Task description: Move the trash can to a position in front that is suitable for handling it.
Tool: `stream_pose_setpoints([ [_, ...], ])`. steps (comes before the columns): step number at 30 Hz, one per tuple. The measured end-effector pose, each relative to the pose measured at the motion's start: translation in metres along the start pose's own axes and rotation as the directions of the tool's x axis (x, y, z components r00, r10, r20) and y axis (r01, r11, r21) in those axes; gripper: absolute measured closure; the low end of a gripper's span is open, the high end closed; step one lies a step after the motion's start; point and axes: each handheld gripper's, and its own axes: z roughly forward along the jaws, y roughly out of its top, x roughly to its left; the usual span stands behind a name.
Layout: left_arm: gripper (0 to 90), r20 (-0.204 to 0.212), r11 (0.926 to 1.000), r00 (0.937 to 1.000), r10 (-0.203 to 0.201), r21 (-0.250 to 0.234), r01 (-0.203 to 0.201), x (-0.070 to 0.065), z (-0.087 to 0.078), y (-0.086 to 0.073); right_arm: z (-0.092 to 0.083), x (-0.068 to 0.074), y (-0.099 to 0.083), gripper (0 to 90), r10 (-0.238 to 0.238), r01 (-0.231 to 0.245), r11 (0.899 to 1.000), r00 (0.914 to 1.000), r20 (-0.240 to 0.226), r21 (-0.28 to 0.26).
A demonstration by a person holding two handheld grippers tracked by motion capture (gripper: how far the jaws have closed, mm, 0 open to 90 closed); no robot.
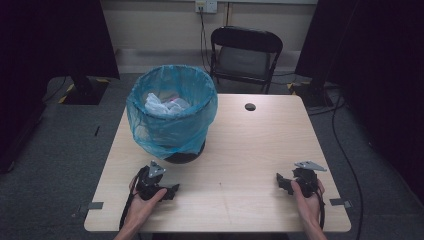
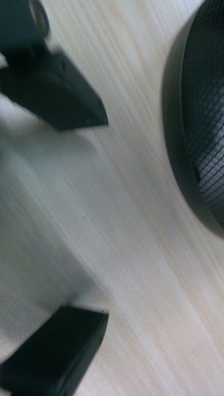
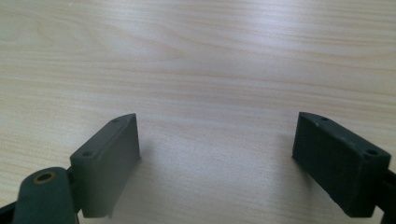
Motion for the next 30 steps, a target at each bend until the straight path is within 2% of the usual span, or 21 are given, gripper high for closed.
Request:
stream_pose_setpoints([
  [1,18.3,0.02,1.0,0.9998,-0.002,0.004,0.002,0.001,-0.001,0.0,0.0,0.001,0.001,15.2,-0.007,0.007,1.0,1.0,-0.007,-0.005],
  [3,16.2,0.046,0.9998,0.9987,-0.022,0.005,0.021,0.002,-0.003,0.0,-0.001,0.004,0.002,15.0,-0.013,0.013,1.0,0.9983,-0.057,-0.012],
  [5,16.1,0.043,0.9997,0.9988,-0.024,-0.005,0.025,0.002,-0.005,0.0,-0.004,0.006,0.004,15.2,-0.029,0.027,0.999,0.9974,-0.065,-0.033],
  [7,16.1,0.051,0.9996,0.9985,-0.022,-0.017,0.023,0.003,-0.009,0.001,-0.008,0.009,0.006,15.4,-0.039,0.033,0.998,0.9945,-0.097,-0.06],
  [10,17.7,0.091,0.9997,0.9956,-0.022,-0.011,0.023,0.005,-0.015,0.001,-0.013,0.011,0.009,18.5,-0.034,0.022,0.997,0.9881,-0.15,-0.078],
  [12,18.9,0.108,0.9989,0.9935,-0.034,-0.028,0.038,0.006,-0.019,0.0,-0.017,0.011,0.011,24.6,-0.036,0.019,0.995,0.9832,-0.179,-0.096],
  [14,18.9,0.118,0.9977,0.9924,-0.035,-0.053,0.042,0.009,-0.025,0.001,-0.022,0.014,0.015,26.0,-0.056,0.032,0.992,0.9797,-0.193,-0.123],
  [15,19.0,0.119,0.9972,0.9924,-0.033,-0.063,0.041,0.011,-0.028,0.002,-0.025,0.016,0.017,27.7,-0.063,0.035,0.99,0.9769,-0.204,-0.135],
  [16,19.7,0.104,0.9976,0.9945,-0.011,-0.067,0.018,0.011,-0.031,0.004,-0.027,0.018,0.019,28.2,-0.076,0.044,0.988,0.9747,-0.21,-0.15],
  [17,20.3,0.12,0.9967,0.9928,0.001,-0.08,0.009,0.015,-0.035,0.007,-0.029,0.02,0.021,28.3,-0.08,0.046,0.986,0.9723,-0.22,-0.158],
  [18,20.3,0.134,0.9958,0.9909,-0.007,-0.089,0.019,0.017,-0.038,0.009,-0.031,0.023,0.024,29.2,-0.087,0.048,0.984,0.9698,-0.228,-0.171],
  [19,20.4,0.132,0.9934,0.9908,-0.032,-0.105,0.046,0.02,-0.044,0.01,-0.031,0.025,0.025,29.8,-0.099,0.058,0.983,0.968,-0.231,-0.177],
  [20,20.7,0.126,0.9918,0.9914,-0.033,-0.118,0.048,0.022,-0.047,0.012,-0.03,0.028,0.028,30.0,-0.111,0.068,0.981,0.9639,-0.242,-0.181],
  [22,21.4,0.106,0.9911,0.994,-0.027,-0.127,0.041,0.025,-0.053,0.016,-0.027,0.032,0.032,31.0,-0.12,0.078,0.982,0.9618,-0.246,-0.174],
  [25,24.4,0.108,0.9867,0.9926,-0.054,-0.147,0.07,0.032,-0.061,0.019,-0.023,0.04,0.043,30.8,-0.158,0.122,0.979,0.9611,-0.227,-0.164],
  [26,25.6,0.102,0.9858,0.9924,-0.069,-0.145,0.084,0.035,-0.062,0.02,-0.022,0.042,0.046,31.5,-0.148,0.11,0.979,0.961,-0.233,-0.17],
  [29,27.5,0.095,0.9836,0.9928,-0.073,-0.158,0.088,0.041,-0.066,0.021,-0.022,0.046,0.058,35.4,-0.14,0.085,0.976,0.9512,-0.275,-0.202],
  [30,28.5,0.096,0.9828,0.9923,-0.078,-0.16,0.093,0.045,-0.067,0.021,-0.022,0.048,0.063,35.1,-0.14,0.086,0.975,0.9523,-0.271,-0.203],
])
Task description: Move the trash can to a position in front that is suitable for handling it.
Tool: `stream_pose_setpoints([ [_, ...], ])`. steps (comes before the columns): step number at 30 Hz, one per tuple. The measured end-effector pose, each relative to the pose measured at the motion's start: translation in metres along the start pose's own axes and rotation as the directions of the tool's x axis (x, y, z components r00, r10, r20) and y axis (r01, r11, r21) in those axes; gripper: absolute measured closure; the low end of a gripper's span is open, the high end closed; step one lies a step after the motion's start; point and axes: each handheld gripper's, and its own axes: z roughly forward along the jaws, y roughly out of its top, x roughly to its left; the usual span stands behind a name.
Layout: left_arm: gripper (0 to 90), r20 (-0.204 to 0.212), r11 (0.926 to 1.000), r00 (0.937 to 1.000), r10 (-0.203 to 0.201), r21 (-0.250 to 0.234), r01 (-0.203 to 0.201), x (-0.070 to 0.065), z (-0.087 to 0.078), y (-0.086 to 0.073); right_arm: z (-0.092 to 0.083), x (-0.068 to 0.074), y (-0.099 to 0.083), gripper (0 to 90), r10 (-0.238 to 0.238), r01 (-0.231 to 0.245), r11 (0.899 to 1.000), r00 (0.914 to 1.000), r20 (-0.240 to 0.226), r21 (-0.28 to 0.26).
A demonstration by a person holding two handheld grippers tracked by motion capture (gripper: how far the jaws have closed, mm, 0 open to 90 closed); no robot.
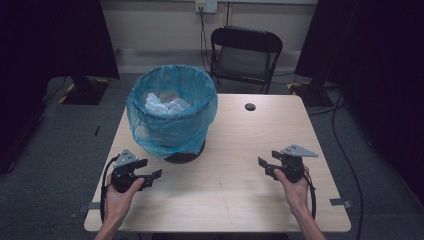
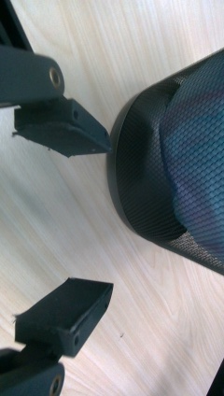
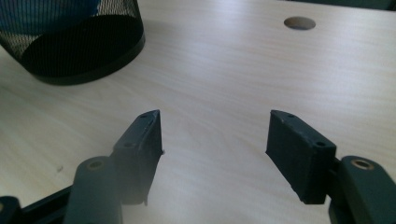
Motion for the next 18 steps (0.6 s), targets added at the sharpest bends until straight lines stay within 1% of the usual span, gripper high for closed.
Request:
stream_pose_setpoints([
  [1,28.6,0.004,1.0,1.0,-0.005,-0.006,0.005,0.002,0.0,0.0,0.002,0.001,0.006,34.5,-0.009,0.009,1.0,1.0,0.001,-0.006],
  [3,28.6,0.007,0.9998,0.9999,-0.011,-0.014,0.011,0.008,-0.002,0.0,0.005,0.002,0.015,34.4,-0.004,0.004,1.0,0.9999,-0.016,-0.017],
  [4,28.6,0.007,0.9991,0.9997,-0.024,-0.034,0.024,0.011,-0.002,0.0,0.007,0.003,0.02,34.4,-0.001,0.0,1.0,0.9995,-0.031,-0.027],
  [6,28.6,0.015,0.997,0.9979,-0.063,-0.044,0.064,0.017,-0.002,0.001,0.011,0.006,0.03,34.1,0.005,-0.008,0.999,0.9985,-0.054,-0.05],
  [7,28.6,0.01,0.9966,0.9977,-0.067,-0.046,0.068,0.019,-0.002,0.002,0.014,0.008,0.034,34.1,0.007,-0.011,0.998,0.9976,-0.068,-0.06],
  [8,28.8,0.003,0.9958,0.9971,-0.077,-0.05,0.077,0.021,-0.001,0.003,0.017,0.012,0.038,33.9,0.003,-0.009,0.998,0.9966,-0.082,-0.063],
  [10,29.0,-0.018,0.9969,0.9974,-0.07,-0.038,0.069,0.025,0.001,0.007,0.025,0.02,0.046,33.1,-0.012,0.005,0.997,0.9955,-0.094,-0.074],
  [11,29.7,-0.03,0.9973,0.9976,-0.063,-0.038,0.062,0.026,0.001,0.009,0.029,0.024,0.05,32.9,-0.014,0.007,0.997,0.9951,-0.098,-0.071],
  [13,33.6,-0.077,0.9977,0.9956,-0.053,-0.047,0.049,0.03,0.002,0.012,0.039,0.032,0.057,30.5,-0.003,-0.002,0.999,0.9947,-0.103,-0.046],
  [14,33.6,-0.085,0.9963,0.9945,-0.062,-0.064,0.057,0.032,0.002,0.013,0.044,0.036,0.059,30.8,-0.008,0.003,0.999,0.9943,-0.106,-0.045],
  [15,33.6,-0.079,0.994,0.9934,-0.083,-0.078,0.077,0.037,0.002,0.014,0.048,0.04,0.062,30.9,-0.014,0.009,0.999,0.994,-0.108,-0.045],
  [16,34.0,-0.074,0.9932,0.9928,-0.095,-0.075,0.089,0.04,0.003,0.015,0.053,0.043,0.066,31.0,-0.02,0.015,0.999,0.9938,-0.11,-0.045],
  [17,34.1,-0.075,0.9934,0.9925,-0.096,-0.071,0.09,0.044,0.004,0.017,0.056,0.044,0.068,32.7,-0.018,0.013,0.999,0.993,-0.117,-0.046],
  [18,34.1,-0.086,0.9943,0.9922,-0.09,-0.065,0.085,0.047,0.004,0.019,0.06,0.046,0.072,35.1,-0.012,0.005,0.999,0.9918,-0.127,-0.051],
])
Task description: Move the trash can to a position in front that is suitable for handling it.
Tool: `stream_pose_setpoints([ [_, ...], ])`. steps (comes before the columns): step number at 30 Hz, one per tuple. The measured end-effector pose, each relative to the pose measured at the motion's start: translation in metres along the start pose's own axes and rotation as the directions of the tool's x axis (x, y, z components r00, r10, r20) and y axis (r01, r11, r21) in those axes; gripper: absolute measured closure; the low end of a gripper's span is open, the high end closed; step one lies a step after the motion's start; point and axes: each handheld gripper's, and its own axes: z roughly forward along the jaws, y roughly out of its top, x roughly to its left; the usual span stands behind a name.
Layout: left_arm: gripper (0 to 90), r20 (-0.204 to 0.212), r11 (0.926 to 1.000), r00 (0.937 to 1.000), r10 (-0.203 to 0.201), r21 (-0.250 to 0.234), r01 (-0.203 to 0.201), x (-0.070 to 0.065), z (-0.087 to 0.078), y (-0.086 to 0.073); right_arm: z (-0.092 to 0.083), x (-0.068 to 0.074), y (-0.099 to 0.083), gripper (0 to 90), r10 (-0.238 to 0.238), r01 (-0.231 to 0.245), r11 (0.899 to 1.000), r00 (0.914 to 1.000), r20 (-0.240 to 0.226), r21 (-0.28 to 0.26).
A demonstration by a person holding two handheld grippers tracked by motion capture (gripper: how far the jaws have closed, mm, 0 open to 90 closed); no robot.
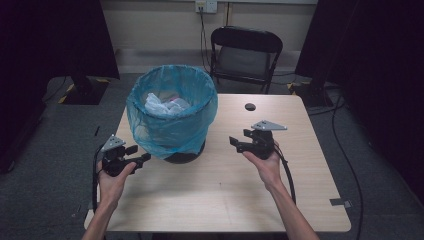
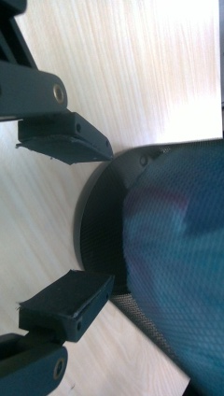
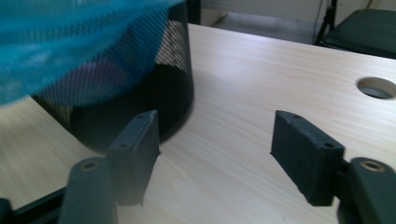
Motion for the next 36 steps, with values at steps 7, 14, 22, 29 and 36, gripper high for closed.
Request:
stream_pose_setpoints([
  [7,33.7,0.013,0.9986,0.9996,-0.025,-0.047,0.026,0.015,-0.002,0.019,0.026,0.002,0.031,52.2,0.026,-0.028,0.999,0.9985,-0.049,-0.047],
  [14,32.1,0.001,0.9982,0.9995,-0.031,-0.052,0.031,0.039,0.017,0.039,0.066,0.002,0.062,46.4,0.006,-0.006,1.0,1.0,-0.006,-0.014],
  [22,25.2,-0.037,0.995,0.9973,-0.063,-0.08,0.06,0.063,0.043,0.049,0.099,0.002,0.071,36.6,0.04,-0.041,0.999,0.9979,0.05,0.011],
  [29,22.2,-0.055,0.989,0.9926,-0.108,-0.107,0.102,0.074,0.057,0.055,0.109,-0.004,0.072,32.2,0.074,-0.074,0.997,0.9965,0.039,-0.005],
  [36,44.1,-0.014,0.9901,0.9954,-0.095,-0.106,0.093,0.065,0.058,0.057,0.104,-0.006,0.07,36.9,0.074,-0.074,0.997,0.9973,0.0,-0.007],
])
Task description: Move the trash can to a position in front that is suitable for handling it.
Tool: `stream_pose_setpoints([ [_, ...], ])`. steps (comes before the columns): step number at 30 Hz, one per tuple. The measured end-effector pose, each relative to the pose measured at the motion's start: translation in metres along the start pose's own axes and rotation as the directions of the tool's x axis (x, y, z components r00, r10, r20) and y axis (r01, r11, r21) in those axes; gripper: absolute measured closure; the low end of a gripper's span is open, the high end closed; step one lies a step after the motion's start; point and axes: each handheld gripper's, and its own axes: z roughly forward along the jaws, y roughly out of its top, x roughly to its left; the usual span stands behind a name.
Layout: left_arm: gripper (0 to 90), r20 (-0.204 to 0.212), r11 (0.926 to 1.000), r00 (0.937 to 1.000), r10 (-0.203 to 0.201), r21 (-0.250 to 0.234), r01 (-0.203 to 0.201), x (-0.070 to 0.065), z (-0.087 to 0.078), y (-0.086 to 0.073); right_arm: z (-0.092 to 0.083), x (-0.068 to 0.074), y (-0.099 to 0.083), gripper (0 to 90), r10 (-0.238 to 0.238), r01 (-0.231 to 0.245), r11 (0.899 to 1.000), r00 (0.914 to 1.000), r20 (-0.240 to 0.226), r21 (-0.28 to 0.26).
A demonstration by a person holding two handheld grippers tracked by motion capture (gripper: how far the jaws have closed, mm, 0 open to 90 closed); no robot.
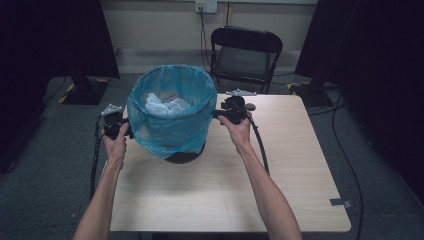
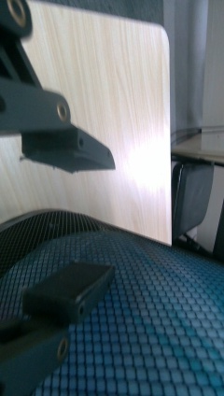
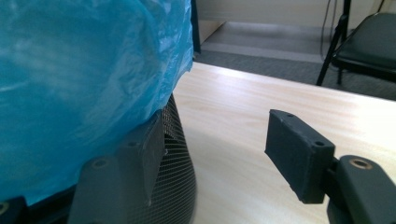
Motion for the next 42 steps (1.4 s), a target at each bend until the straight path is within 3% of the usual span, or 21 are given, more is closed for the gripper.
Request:
stream_pose_setpoints([
  [5,44.4,0.045,1.0,0.999,-0.007,0.005,0.007,-0.009,-0.001,-0.005,-0.013,-0.003,-0.006,37.9,0.0,0.0,1.0,1.0,-0.009,0.001],
  [10,47.2,0.061,0.9997,0.9979,-0.021,0.017,0.02,-0.024,-0.005,-0.009,-0.029,-0.005,-0.012,42.6,-0.015,0.015,1.0,0.9997,-0.017,0.001],
  [14,47.1,0.095,0.9999,0.9954,-0.012,0.011,0.011,-0.033,-0.011,-0.011,-0.04,-0.008,-0.016,43.1,-0.02,0.02,1.0,0.9992,-0.034,0.01],
  [18,47.1,0.098,0.9999,0.9951,-0.012,0.006,0.011,-0.04,-0.013,-0.013,-0.05,-0.008,-0.022,43.0,-0.019,0.019,1.0,0.999,-0.04,0.011],
  [23,48.2,0.092,0.9993,0.9955,0.024,0.026,-0.027,-0.051,-0.016,-0.013,-0.063,-0.007,-0.027,44.5,-0.022,0.023,1.0,0.9995,-0.023,0.013],
  [30,48.2,0.134,0.9998,0.9909,-0.003,0.019,0.0,-0.059,-0.02,-0.022,-0.075,-0.01,-0.036,44.9,0.008,-0.008,1.0,0.9991,-0.042,0.003],
  [35,49.0,0.157,0.9997,0.9876,0.008,0.022,-0.011,-0.067,-0.023,-0.026,-0.088,-0.007,-0.042,44.7,0.002,-0.002,1.0,0.9996,-0.028,0.001],
  [39,49.1,0.197,0.9998,0.9804,0.006,0.017,-0.009,-0.074,-0.024,-0.031,-0.099,-0.009,-0.048,44.7,0.0,0.0,1.0,0.9998,-0.021,-0.006],
  [42,49.0,0.207,1.0,0.9784,0.003,0.003,-0.003,-0.078,-0.023,-0.034,-0.104,-0.011,-0.051,44.7,0.009,-0.01,1.0,0.9995,-0.029,-0.015],
])
